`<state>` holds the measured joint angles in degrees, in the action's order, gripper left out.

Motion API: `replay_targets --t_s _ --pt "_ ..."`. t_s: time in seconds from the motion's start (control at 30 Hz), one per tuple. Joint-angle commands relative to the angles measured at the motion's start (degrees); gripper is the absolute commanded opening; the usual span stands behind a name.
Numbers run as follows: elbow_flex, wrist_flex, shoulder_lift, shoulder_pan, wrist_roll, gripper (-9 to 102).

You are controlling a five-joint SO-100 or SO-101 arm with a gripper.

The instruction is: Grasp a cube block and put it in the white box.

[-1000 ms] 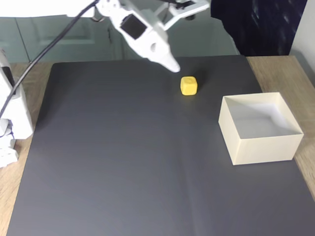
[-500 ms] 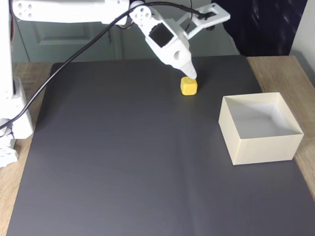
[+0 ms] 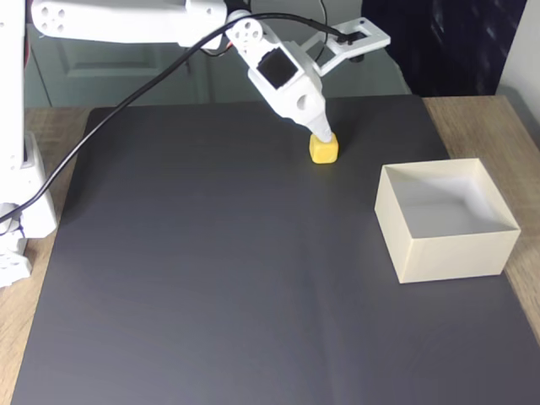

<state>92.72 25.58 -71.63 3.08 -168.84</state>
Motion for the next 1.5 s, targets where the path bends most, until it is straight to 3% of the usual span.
replay_targets --t_s 0.0,0.7,1.47 --pt "-2.6 0.9 -0.6 0.6 -0.2 28" --pt "-9.2 0.5 7.9 2.7 -1.6 33" --pt "-13.4 0.6 14.2 -0.9 -1.7 26"
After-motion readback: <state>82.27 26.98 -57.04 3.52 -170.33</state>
